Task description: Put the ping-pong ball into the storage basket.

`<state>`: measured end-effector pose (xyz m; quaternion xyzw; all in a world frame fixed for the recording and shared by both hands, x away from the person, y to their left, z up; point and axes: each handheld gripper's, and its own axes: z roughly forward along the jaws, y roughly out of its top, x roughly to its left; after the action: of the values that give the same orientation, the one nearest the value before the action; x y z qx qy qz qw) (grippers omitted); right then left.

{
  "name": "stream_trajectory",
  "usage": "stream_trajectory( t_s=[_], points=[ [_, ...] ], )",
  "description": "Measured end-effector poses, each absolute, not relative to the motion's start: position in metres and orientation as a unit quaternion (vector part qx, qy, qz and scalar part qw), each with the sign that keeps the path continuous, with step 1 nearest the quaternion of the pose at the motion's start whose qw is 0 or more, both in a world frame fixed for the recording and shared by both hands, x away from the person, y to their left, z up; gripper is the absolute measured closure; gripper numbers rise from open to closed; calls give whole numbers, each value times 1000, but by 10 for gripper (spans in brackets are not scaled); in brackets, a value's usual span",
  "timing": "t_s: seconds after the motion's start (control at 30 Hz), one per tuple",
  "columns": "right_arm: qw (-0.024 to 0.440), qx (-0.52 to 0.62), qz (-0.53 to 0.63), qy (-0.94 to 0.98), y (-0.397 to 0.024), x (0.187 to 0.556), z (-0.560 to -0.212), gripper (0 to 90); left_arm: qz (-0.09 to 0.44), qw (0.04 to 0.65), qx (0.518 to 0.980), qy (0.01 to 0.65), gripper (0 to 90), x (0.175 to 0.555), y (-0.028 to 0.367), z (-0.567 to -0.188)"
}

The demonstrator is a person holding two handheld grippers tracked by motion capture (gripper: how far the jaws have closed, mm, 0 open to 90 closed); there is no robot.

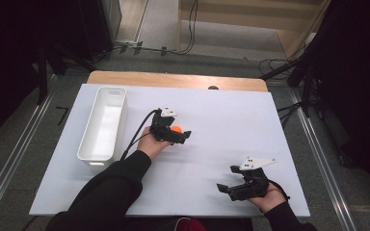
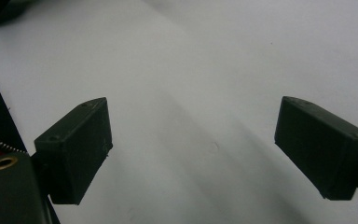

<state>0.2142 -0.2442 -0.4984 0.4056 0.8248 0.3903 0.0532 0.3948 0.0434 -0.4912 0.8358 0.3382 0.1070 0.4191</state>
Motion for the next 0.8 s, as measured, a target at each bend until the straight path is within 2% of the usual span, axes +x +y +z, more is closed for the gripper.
stream_trajectory(
  t_s=[0.27,0.8],
  points=[
    [53,406,391,825,-244,214,-498,98,97,420,834,343,34,395,44,-497],
    [53,408,392,823,-245,214,-498,98,113,391,847,342,35,394,43,-511]
  ],
)
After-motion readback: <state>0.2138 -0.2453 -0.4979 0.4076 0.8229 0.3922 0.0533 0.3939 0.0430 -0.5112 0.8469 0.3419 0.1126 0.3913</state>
